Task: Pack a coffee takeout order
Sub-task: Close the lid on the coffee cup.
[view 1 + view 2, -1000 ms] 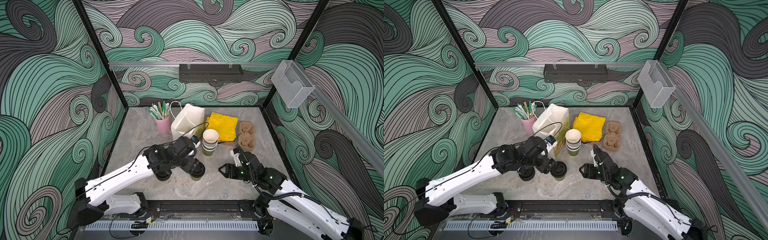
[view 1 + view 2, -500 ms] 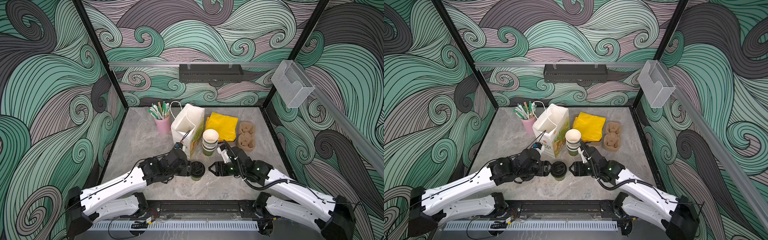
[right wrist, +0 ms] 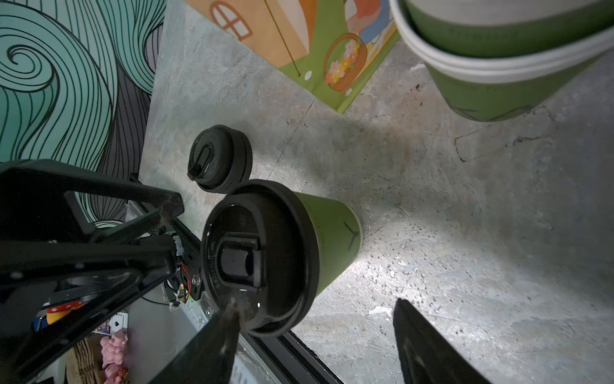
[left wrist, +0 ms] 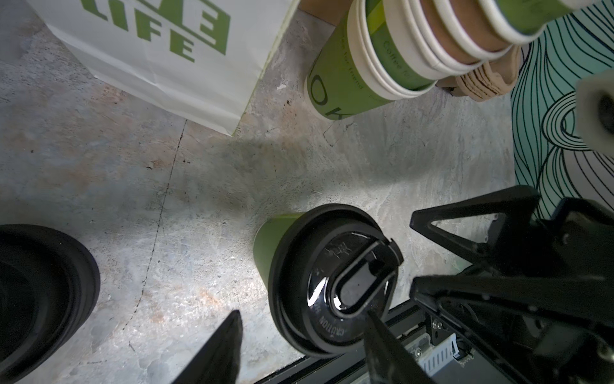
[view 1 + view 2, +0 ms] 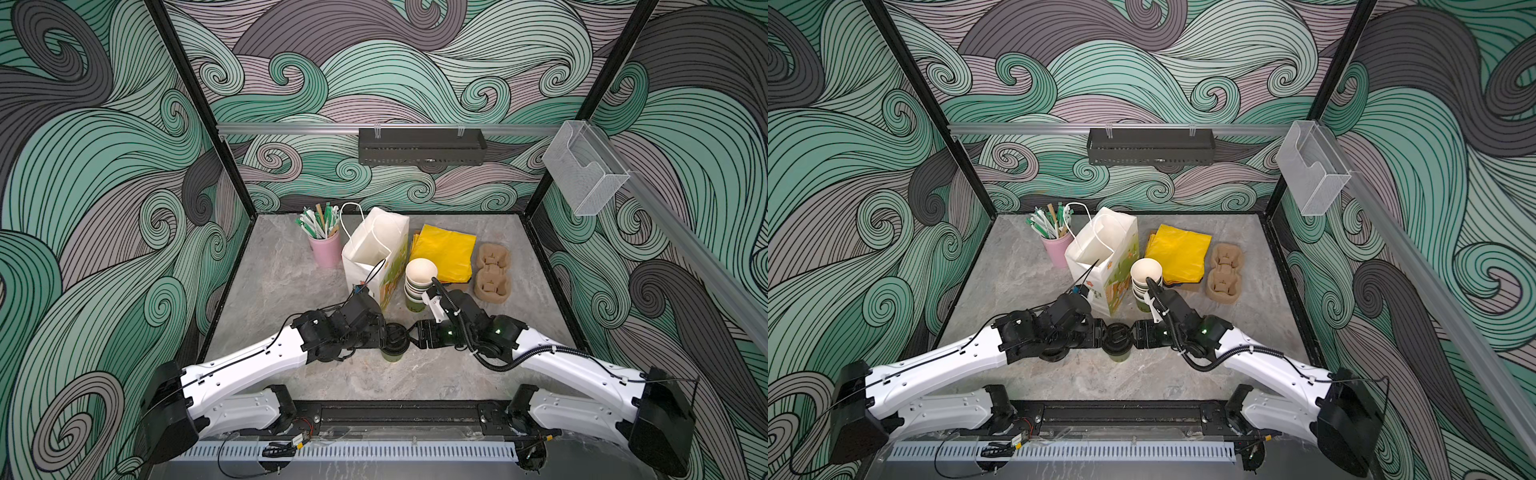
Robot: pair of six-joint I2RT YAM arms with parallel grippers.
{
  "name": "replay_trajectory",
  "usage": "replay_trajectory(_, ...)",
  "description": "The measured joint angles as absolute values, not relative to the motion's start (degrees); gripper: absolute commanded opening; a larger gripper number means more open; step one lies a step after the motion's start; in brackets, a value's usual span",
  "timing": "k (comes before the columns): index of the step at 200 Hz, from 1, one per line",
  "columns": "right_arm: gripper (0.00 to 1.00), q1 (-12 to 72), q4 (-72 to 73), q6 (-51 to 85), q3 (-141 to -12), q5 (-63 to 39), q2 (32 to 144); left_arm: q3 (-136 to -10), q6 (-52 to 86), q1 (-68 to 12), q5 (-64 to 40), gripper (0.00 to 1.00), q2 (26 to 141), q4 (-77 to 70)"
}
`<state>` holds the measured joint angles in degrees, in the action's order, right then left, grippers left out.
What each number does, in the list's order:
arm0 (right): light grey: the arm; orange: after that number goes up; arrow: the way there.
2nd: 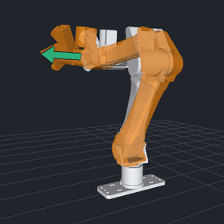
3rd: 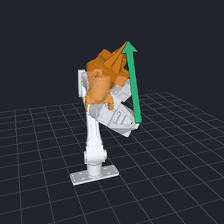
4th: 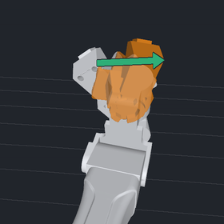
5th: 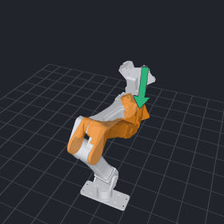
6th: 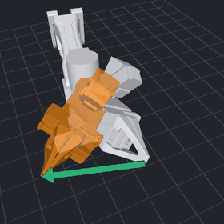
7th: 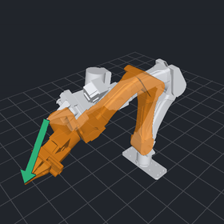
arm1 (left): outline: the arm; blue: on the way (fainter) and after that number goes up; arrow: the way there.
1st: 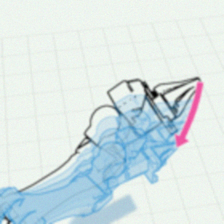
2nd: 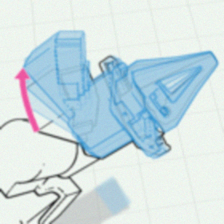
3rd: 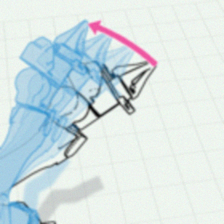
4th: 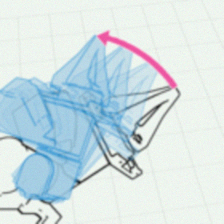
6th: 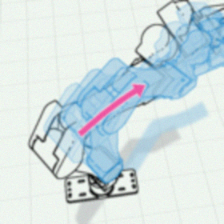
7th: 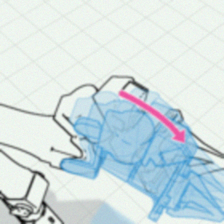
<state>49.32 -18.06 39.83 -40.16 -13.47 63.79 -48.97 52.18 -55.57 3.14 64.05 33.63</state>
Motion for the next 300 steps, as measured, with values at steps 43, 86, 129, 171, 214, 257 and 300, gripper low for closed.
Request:
replay_trajectory(43,0.72,49.6,-16.1,40.1,-41.3,-13.5,65.6,-48.9,52.8,-55.5,2.7,0.59,64.1,32.8)
replay_trajectory(86,0.68,49.8,-15.2,40.1,-41.7,-13.5,68.5,-48.2,53.5,-55.2,2.3,0.57,64.6,32.0)
replay_trajectory(129,0.67,49.9,-15.2,40.1,-41.7,-12.4,69.6,-47.6,53.7,-55.2,2.0,0.55,65.9,31.9)
replay_trajectory(171,0.65,49.9,-15.6,40.1,-41.8,-10.9,69.8,-47.6,53.8,-55.2,0.9,0.53,67.1,32.1)
replay_trajectory(214,0.65,50.0,-16.7,40.0,-42.2,-10.0,70.2,-47.6,53.8,-55.0,0.5,0.53,67.4,32.4)
replay_trajectory(257,0.73,50.3,-18.1,39.7,-42.2,-10.2,68.7,-47.6,53.8,-55.0,0.4,0.53,67.4,32.4)
replay_trajectory(300,0.75,50.3,-17.5,39.6,-42.2,-11.3,68.0,-47.6,53.8,-54.7,0.3,0.52,67.4,32.3)
